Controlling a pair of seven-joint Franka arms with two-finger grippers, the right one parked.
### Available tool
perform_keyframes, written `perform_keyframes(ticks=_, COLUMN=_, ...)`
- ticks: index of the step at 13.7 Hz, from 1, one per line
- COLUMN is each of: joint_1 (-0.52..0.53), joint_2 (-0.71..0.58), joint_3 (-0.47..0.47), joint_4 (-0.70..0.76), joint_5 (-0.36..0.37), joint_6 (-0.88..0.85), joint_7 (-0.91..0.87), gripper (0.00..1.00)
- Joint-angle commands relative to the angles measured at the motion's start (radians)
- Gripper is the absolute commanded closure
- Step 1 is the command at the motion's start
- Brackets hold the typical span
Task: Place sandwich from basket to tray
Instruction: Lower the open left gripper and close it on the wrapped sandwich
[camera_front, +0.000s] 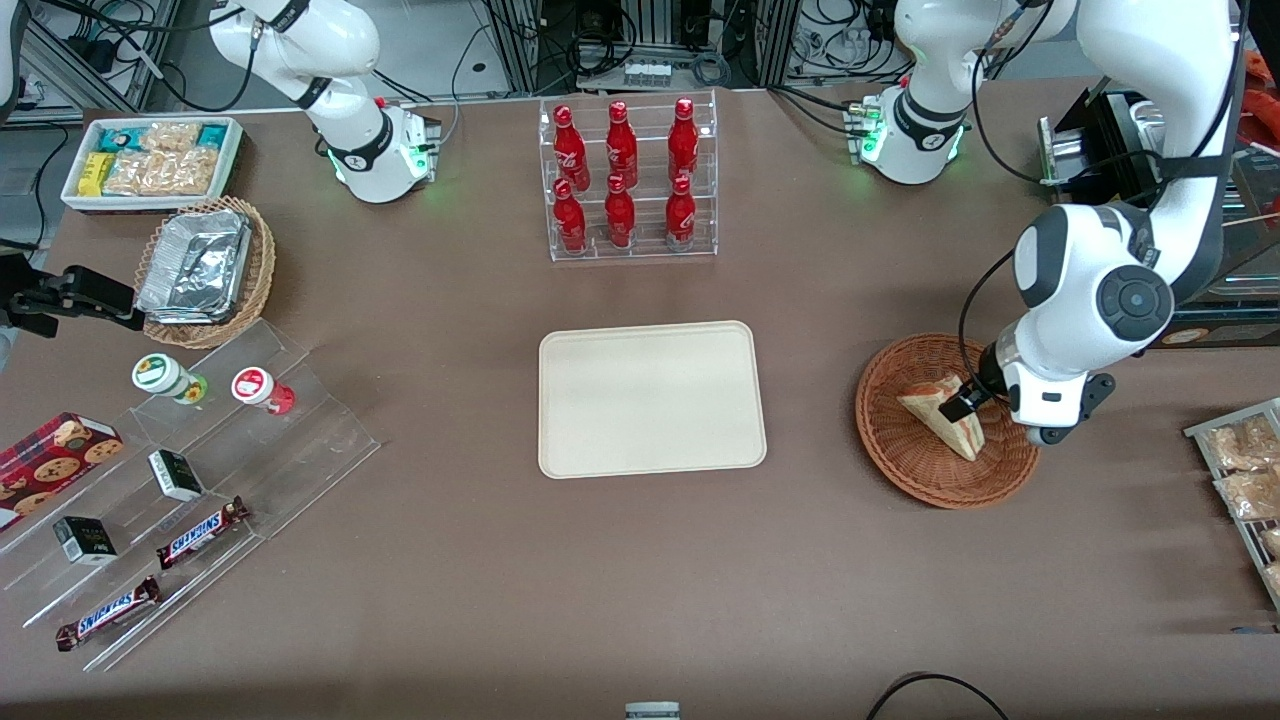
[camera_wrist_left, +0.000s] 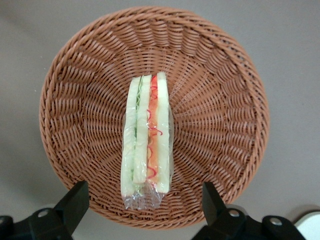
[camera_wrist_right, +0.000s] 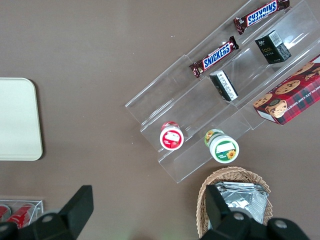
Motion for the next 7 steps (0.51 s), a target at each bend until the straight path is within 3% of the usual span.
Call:
perform_keyframes(ticks=1, joint_1=-0.002, joint_2=0.004, joint_3=-0.003, joint_4=-0.056, joint_5=0.009, joint_6=0.075, joint_7=-0.029, gripper=0.0)
perform_keyframes(ticks=7, joint_1=-0.002, joint_2=0.041, joint_3=-0.003, joint_4=-0.096, joint_5=0.009, joint_6=0.146, joint_7=-0.029, gripper=0.0)
